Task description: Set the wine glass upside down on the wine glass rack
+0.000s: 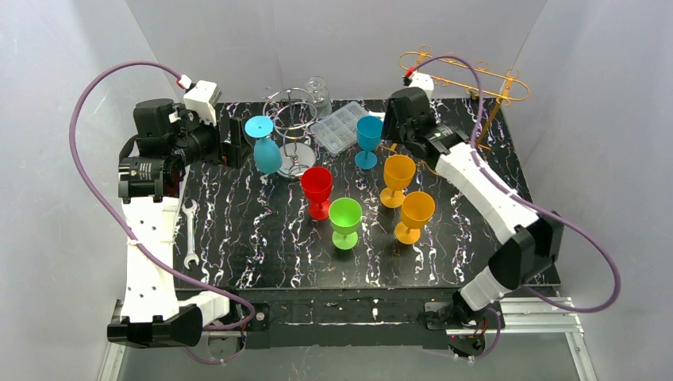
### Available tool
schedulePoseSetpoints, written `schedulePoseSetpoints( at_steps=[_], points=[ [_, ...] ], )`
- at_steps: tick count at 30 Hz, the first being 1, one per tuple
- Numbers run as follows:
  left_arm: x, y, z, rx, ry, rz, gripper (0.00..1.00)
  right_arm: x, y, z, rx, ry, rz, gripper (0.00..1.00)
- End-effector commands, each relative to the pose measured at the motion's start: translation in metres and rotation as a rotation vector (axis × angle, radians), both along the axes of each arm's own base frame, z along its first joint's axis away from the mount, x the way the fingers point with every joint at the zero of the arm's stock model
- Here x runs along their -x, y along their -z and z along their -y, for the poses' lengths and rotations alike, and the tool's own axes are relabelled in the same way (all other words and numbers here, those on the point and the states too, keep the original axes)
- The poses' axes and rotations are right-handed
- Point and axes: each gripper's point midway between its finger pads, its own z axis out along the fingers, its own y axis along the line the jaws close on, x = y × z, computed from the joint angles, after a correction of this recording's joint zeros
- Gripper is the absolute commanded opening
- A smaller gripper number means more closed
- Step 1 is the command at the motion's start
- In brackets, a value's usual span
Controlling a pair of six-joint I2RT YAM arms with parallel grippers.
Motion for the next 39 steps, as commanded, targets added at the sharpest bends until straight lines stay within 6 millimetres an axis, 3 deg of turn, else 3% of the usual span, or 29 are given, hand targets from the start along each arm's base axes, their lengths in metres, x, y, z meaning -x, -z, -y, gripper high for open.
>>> schedulePoseSetpoints(
  at_steps=[1,6,16,21,25,30,34,39],
  points=[
    [0.006,-0.011,0.001,0.001,0.008,0.037,0.98,-0.029,0.023,-0.016,0.018,0.01,0.018,0.58],
    [0.006,-0.012,0.001,0.001,0.01,0.037,0.98,-0.053,0.034,-0.025,0.031,0.051,0.049,0.6],
    [0.003,-0.015,0.002,0.001,0.017,0.044,0.98,-0.089,0.089,-0.029,0.127,0.143,0.022,0.6],
    [-0.002,-0.014,0.003,0.005,0.024,0.015,0.98,-0.092,0.104,-0.041,0.102,0.127,0.0,0.56],
    [-0.001,-0.018,0.003,0.008,0.023,0.009,0.98,-0.086,0.113,-0.048,0.075,0.11,-0.037,0.44],
    [0.002,-0.022,0.003,0.004,0.023,0.011,0.98,-0.073,0.104,-0.056,0.054,0.085,-0.022,0.19],
    [0.007,-0.03,0.004,0.013,0.026,0.025,0.98,-0.065,0.082,-0.056,0.03,0.079,0.017,0.02],
    [0.012,-0.036,0.007,0.022,0.033,0.042,0.98,-0.056,0.044,-0.051,-0.01,0.075,0.086,0.01]
  ],
)
